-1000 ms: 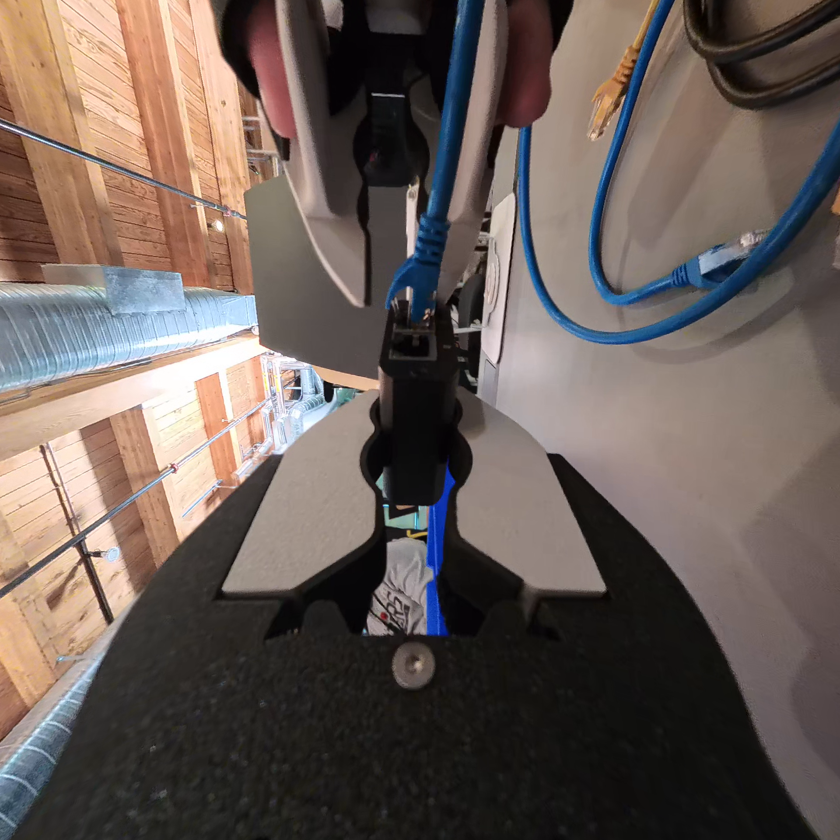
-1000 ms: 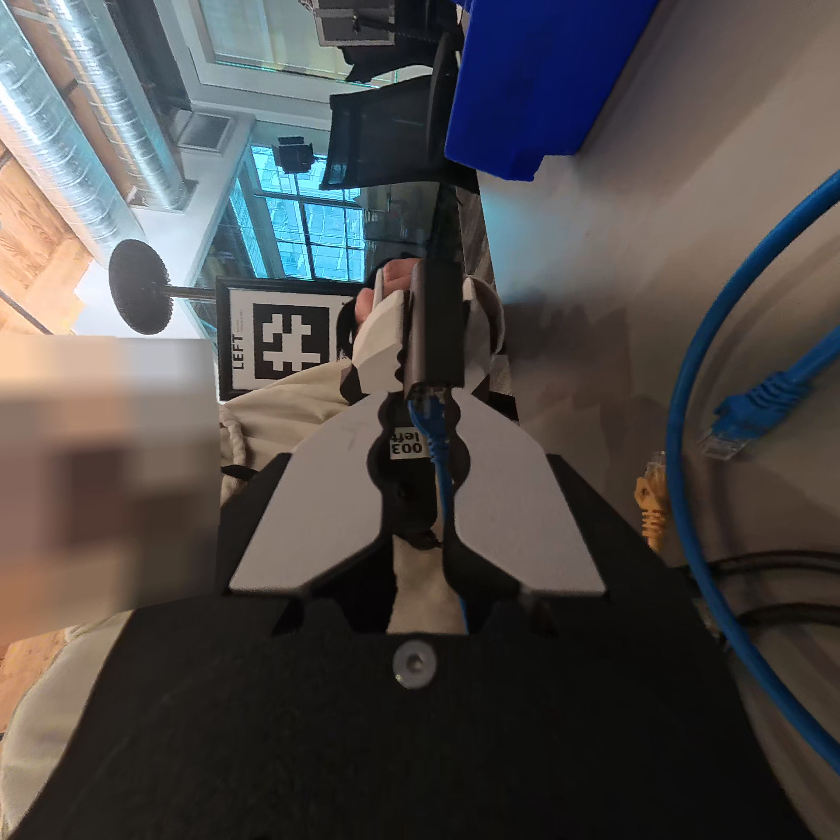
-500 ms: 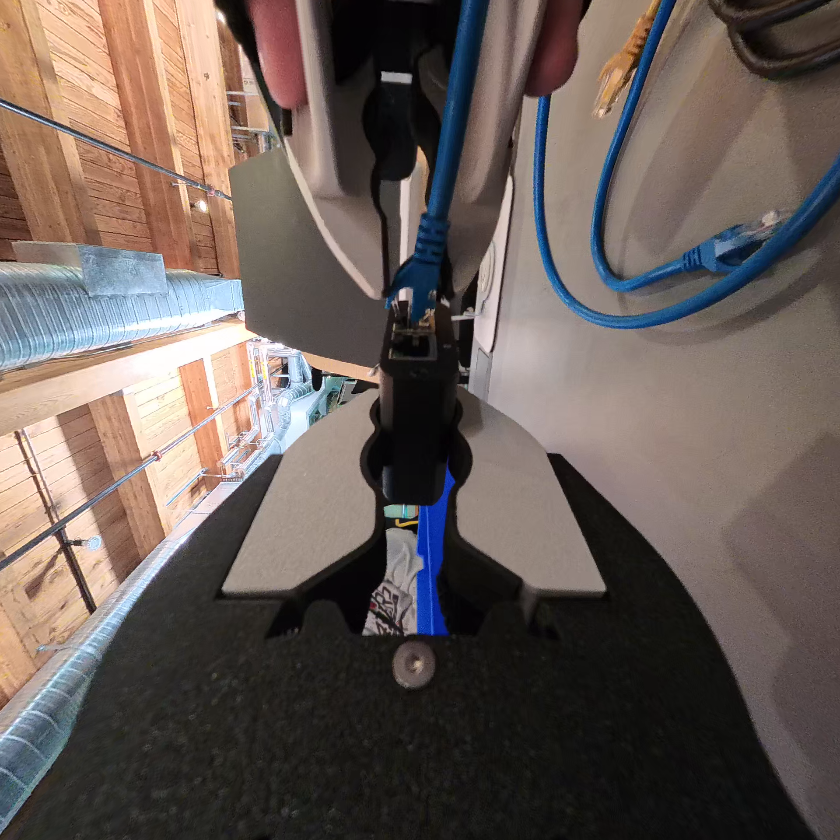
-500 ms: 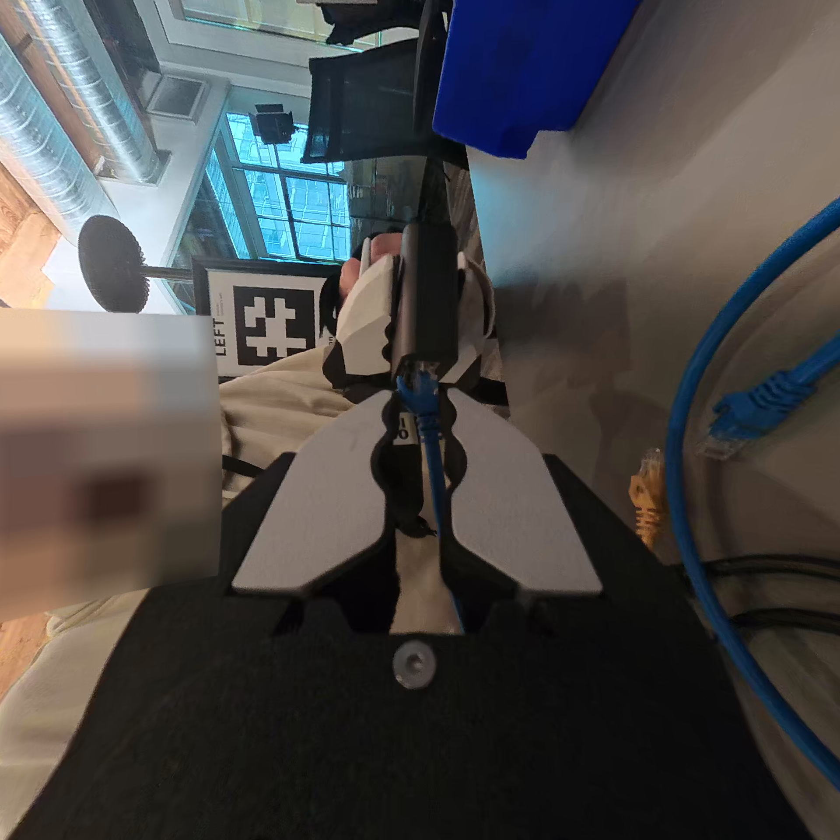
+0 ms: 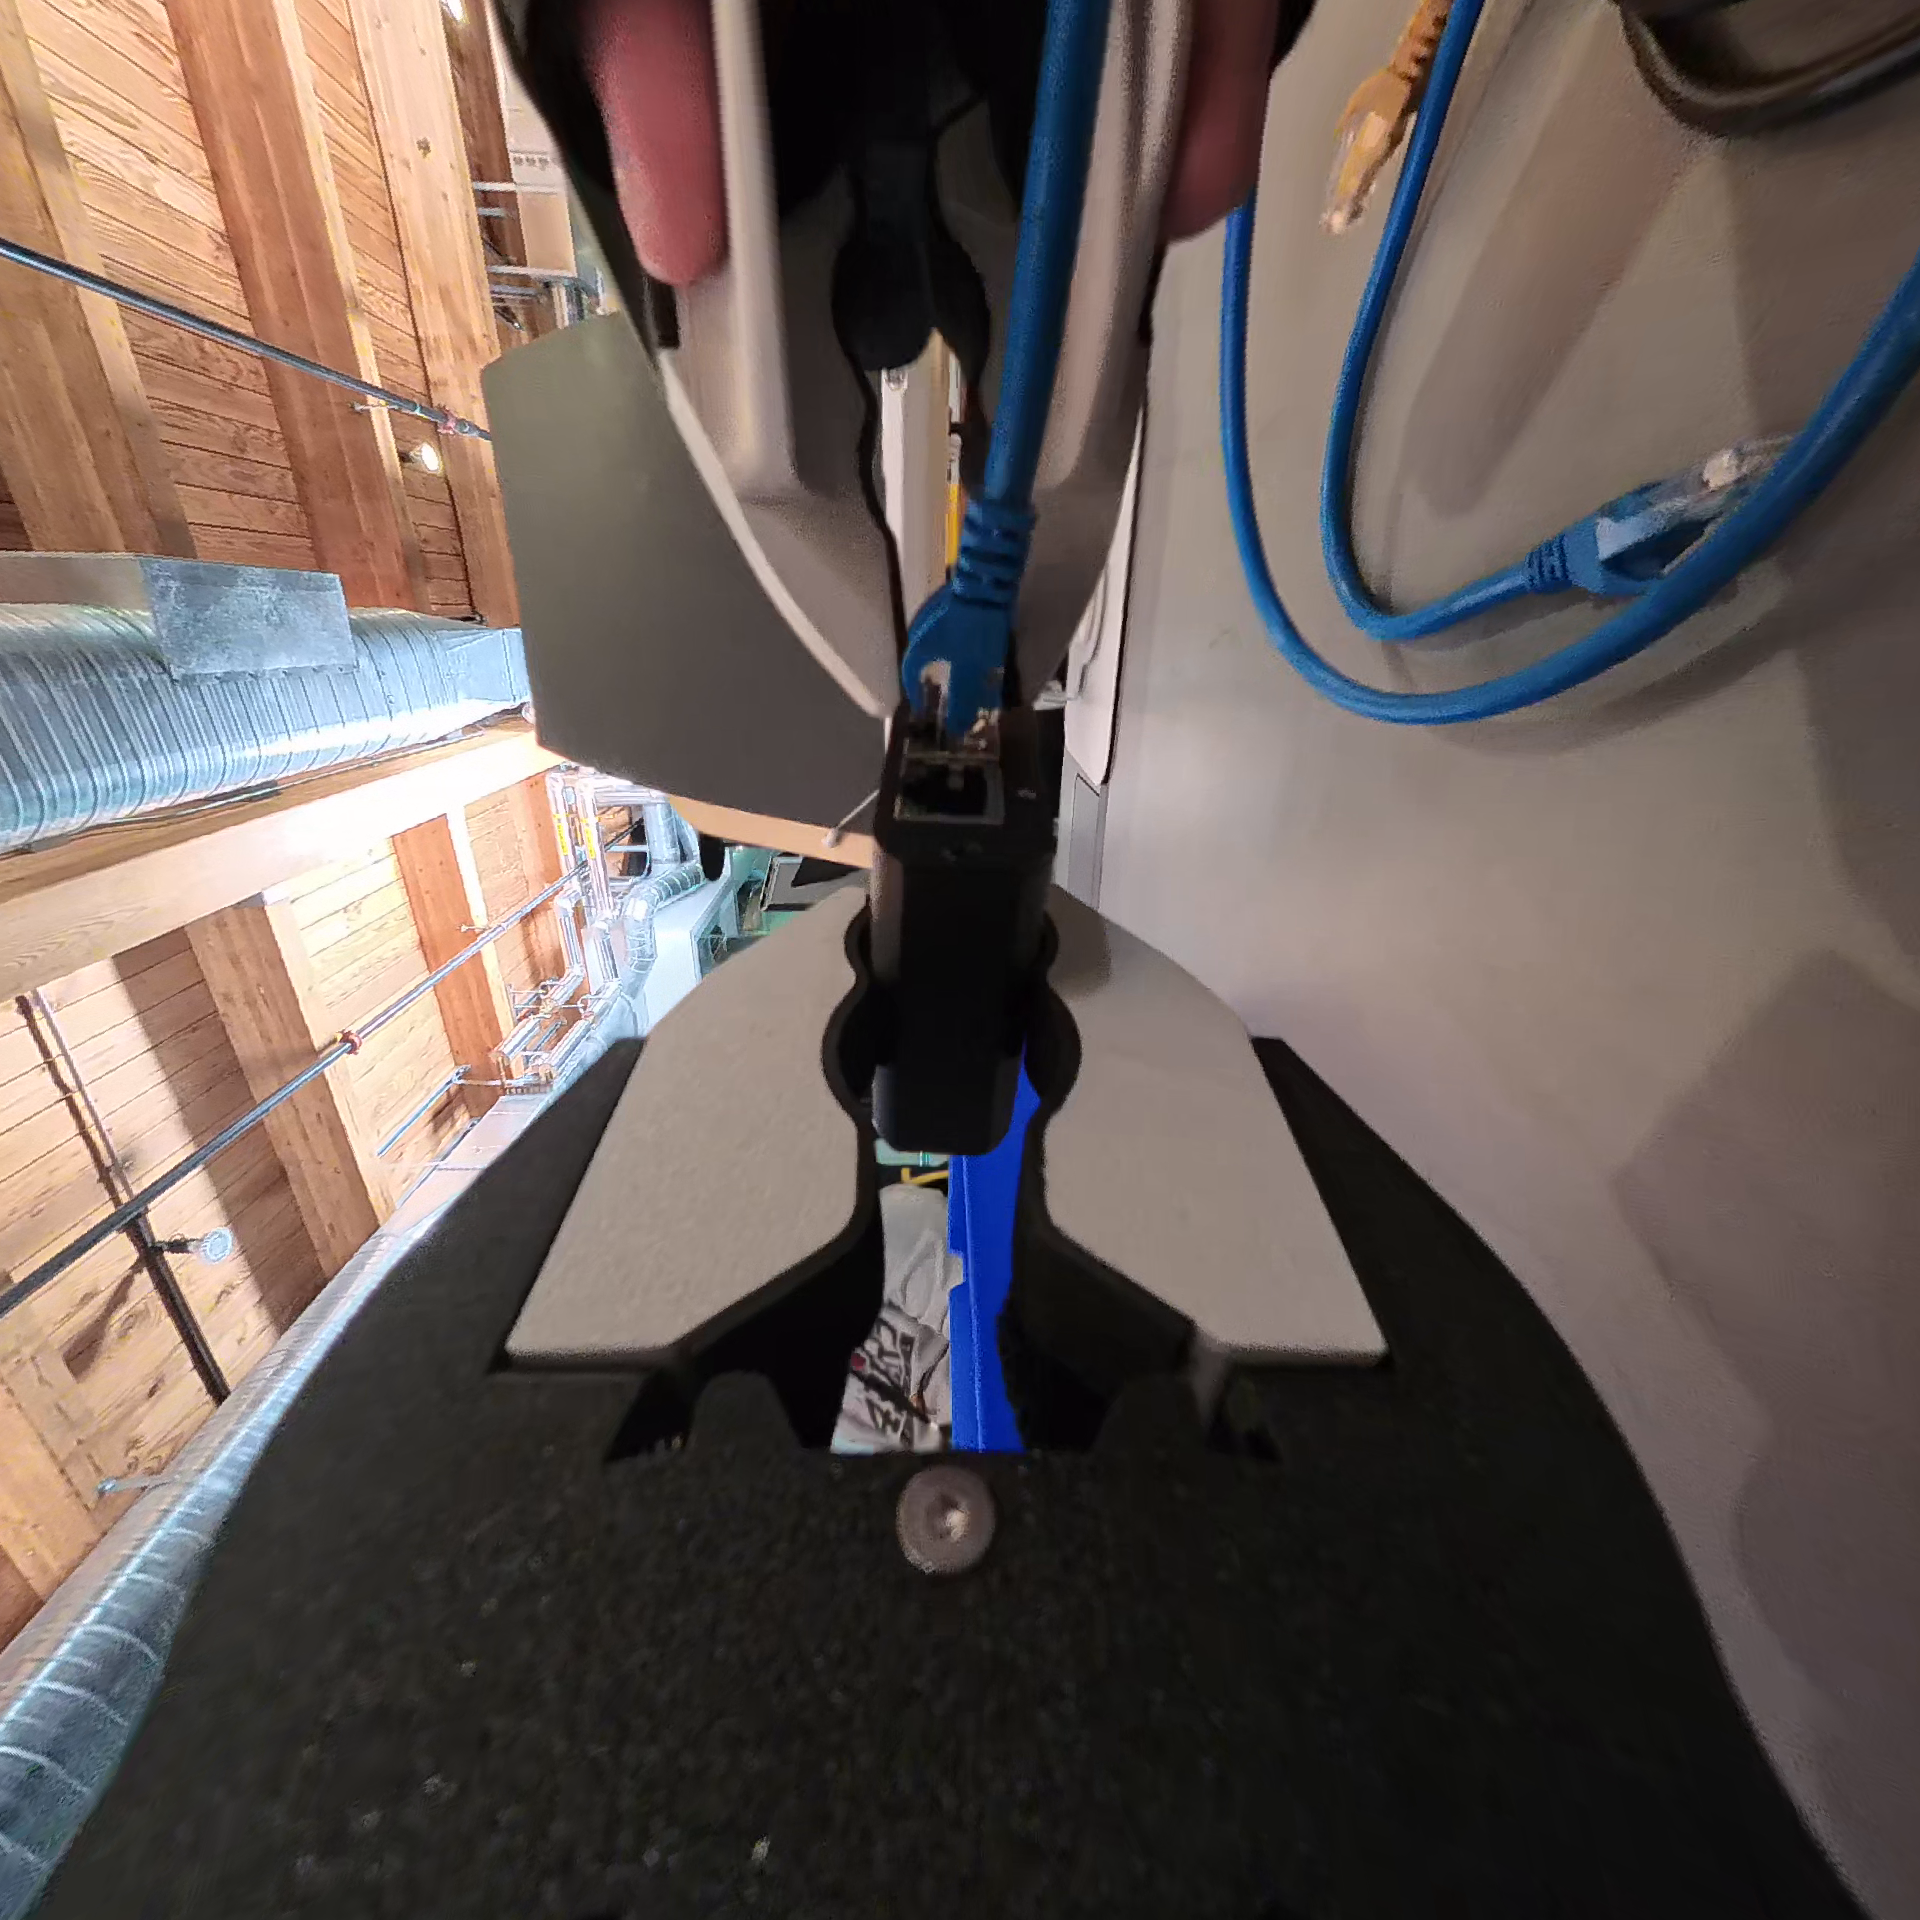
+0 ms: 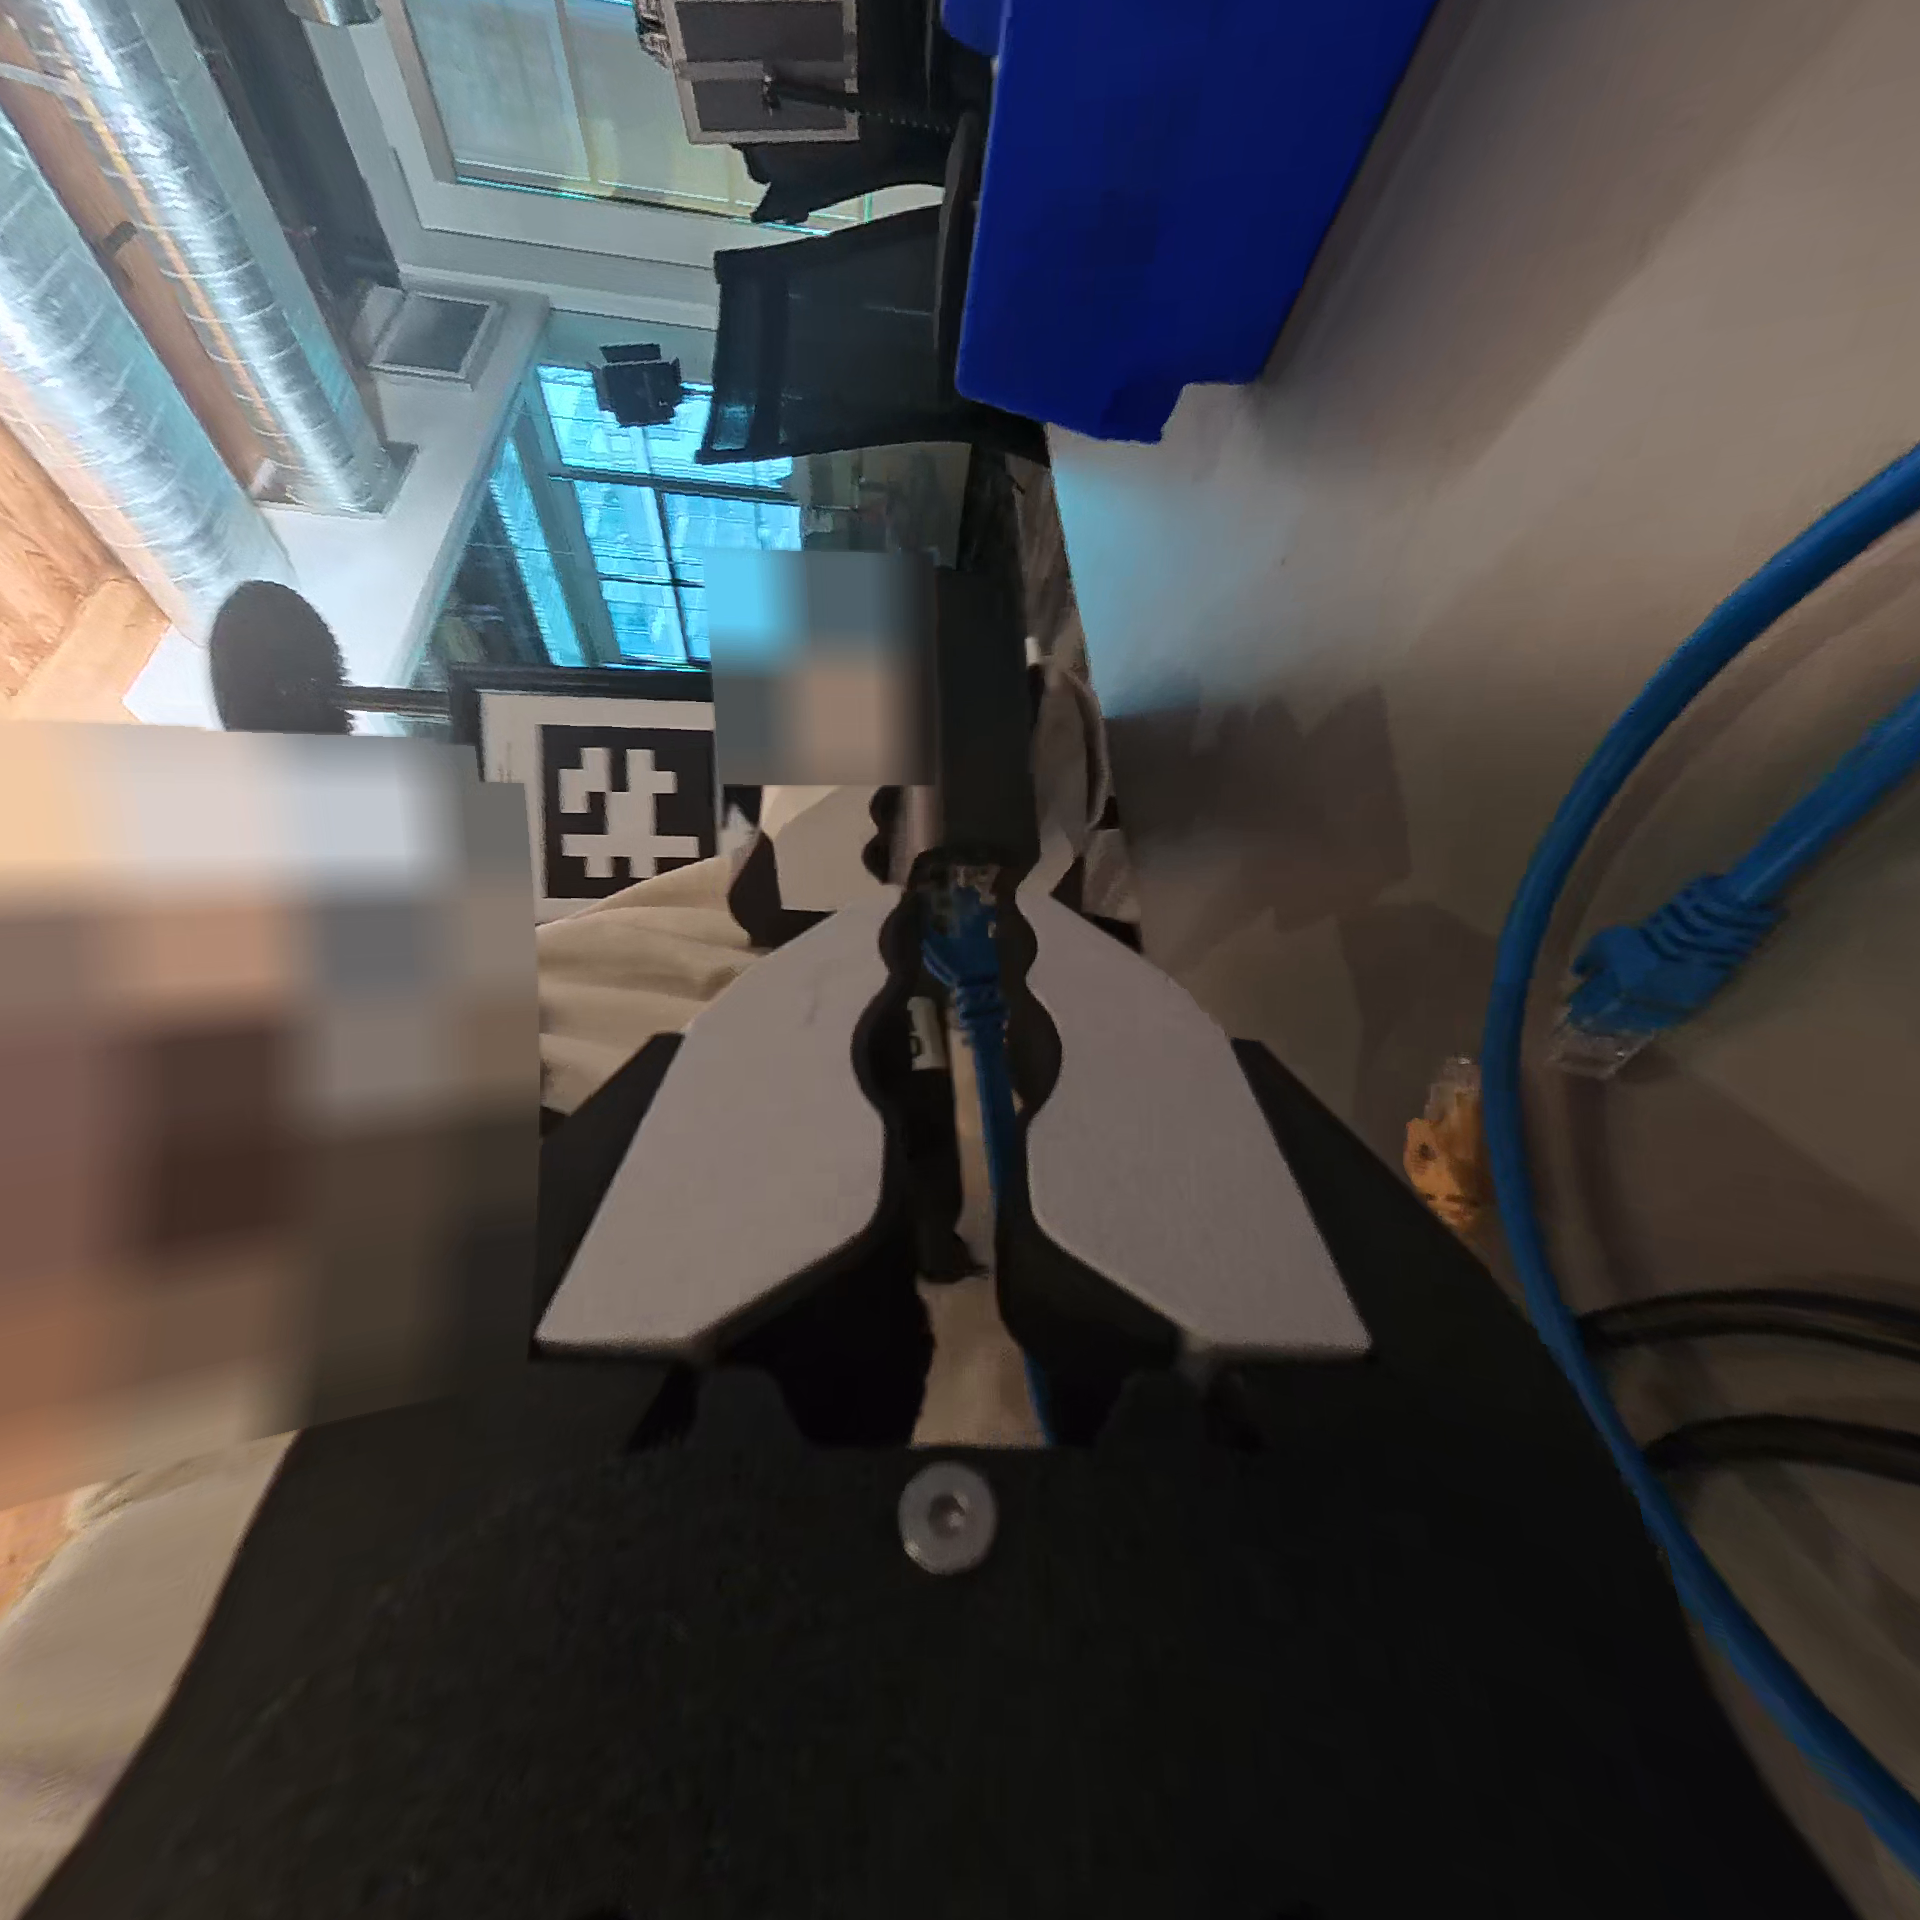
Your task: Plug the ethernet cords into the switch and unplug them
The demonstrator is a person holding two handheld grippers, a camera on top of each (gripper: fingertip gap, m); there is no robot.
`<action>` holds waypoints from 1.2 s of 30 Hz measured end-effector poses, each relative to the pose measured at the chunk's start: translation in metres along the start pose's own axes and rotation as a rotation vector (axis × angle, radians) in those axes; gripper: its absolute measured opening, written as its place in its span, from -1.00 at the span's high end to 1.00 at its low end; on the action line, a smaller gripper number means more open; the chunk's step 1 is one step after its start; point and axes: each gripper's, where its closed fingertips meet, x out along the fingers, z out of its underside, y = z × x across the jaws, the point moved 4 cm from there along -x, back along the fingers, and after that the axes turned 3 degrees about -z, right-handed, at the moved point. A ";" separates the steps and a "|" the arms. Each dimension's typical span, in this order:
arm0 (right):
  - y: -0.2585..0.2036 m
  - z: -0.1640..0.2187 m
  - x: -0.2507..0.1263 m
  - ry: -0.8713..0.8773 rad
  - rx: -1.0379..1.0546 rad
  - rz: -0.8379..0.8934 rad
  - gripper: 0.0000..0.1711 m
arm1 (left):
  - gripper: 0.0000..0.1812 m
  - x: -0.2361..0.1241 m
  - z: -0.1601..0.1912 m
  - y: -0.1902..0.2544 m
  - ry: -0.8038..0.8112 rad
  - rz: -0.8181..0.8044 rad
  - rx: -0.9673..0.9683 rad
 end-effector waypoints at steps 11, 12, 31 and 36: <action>-0.016 -0.001 -0.002 -0.003 -0.173 0.108 0.86 | 0.73 0.000 -0.001 -0.011 -0.031 -0.052 -0.011; -0.016 -0.002 -0.002 0.006 -0.187 0.112 0.86 | 0.73 0.002 0.000 -0.011 -0.024 -0.046 -0.016; -0.015 0.004 0.011 0.000 -1.105 0.918 0.85 | 0.73 0.008 0.013 0.002 -0.045 0.076 -0.082; 0.001 0.014 -0.033 0.087 -0.964 0.948 0.86 | 0.73 0.024 0.073 0.005 -0.318 0.123 -0.105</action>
